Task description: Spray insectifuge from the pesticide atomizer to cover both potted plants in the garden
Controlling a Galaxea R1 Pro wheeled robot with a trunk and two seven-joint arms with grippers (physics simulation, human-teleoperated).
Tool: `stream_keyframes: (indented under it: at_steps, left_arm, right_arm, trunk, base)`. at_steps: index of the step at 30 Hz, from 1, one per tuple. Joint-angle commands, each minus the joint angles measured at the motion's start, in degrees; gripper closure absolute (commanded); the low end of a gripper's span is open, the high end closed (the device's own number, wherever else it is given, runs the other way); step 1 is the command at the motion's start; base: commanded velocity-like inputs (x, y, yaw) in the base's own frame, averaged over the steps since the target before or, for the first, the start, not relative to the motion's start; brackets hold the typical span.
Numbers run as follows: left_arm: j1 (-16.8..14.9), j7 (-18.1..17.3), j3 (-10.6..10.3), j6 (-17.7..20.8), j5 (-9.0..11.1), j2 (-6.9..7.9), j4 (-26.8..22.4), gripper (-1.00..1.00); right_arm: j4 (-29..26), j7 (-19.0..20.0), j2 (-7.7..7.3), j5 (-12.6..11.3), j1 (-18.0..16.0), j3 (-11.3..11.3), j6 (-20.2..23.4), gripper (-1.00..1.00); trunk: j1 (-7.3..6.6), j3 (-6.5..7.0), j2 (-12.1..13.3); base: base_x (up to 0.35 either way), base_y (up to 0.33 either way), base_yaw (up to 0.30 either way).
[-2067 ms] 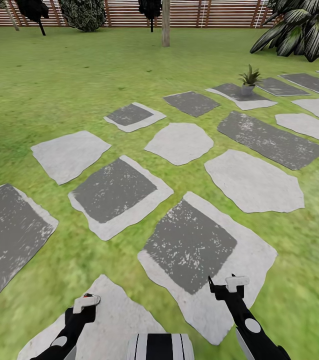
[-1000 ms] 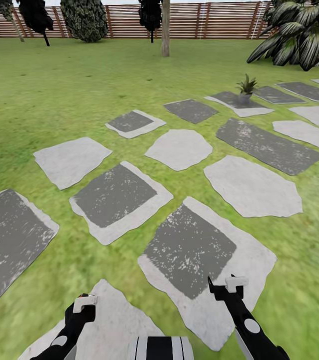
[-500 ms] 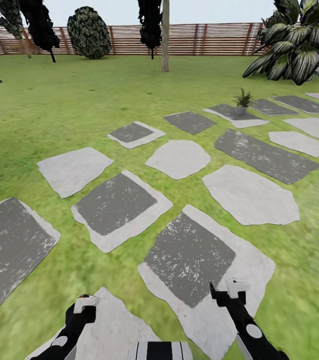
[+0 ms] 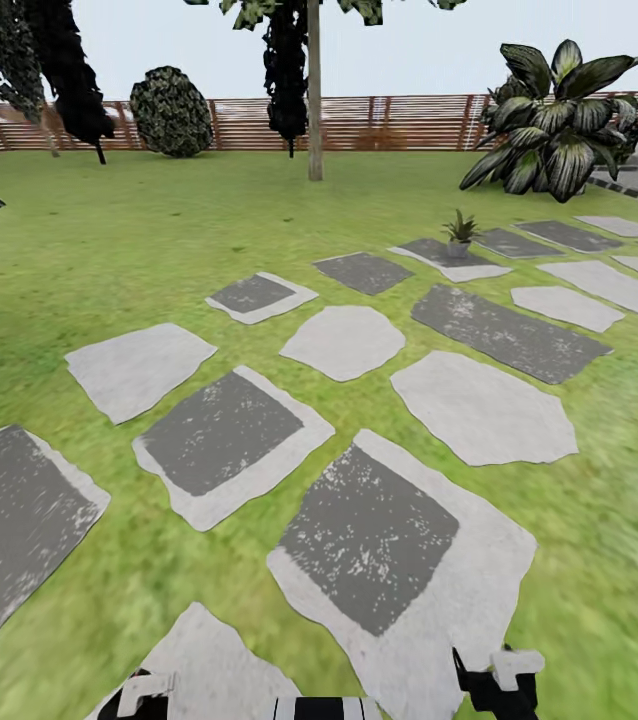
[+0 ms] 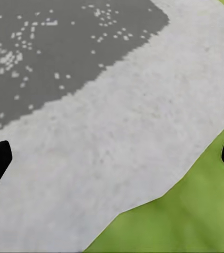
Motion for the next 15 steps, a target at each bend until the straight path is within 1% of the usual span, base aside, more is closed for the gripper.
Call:
stream_keyframes:
  at_steps: [1, 4, 9, 15]
  left_arm:
    - [0.37, 0.03, 0.12, -0.21, 0.04, -0.03, -0.03, 1.0]
    - [0.9, 0.15, 0.1, -0.36, 0.05, -0.05, -0.16, 1.0]
    - [1.16, 0.28, 0.12, -2.43, 0.05, -0.06, 0.08, 1.0]
    - [1.24, 0.3, 0.15, -2.96, 0.05, -0.03, 0.12, 1.0]
  right_arm:
    - [0.51, -0.03, 0.0, 0.22, -0.03, -0.04, -0.99, -1.0]
    - [1.07, -0.03, 0.01, 0.19, -0.03, -0.03, -1.91, -1.0]
    - [1.33, -0.03, 0.07, 0.16, -0.03, -0.03, -2.3, -1.0]
    - [1.43, -0.01, 0.18, 0.21, -0.03, -0.03, -2.35, -1.0]
  trunk:
    - [-0.03, 0.28, 0.0]
    - [-0.11, 1.21, 0.04]
    - [-0.24, 2.75, 0.11]
    - [-0.4, 4.6, 0.19]
  base:
    - [0.0, 0.0, -0.117]
    - [0.0, 0.0, -0.117]
    - [0.0, 0.0, -0.117]
    - [0.0, 0.0, -0.119]
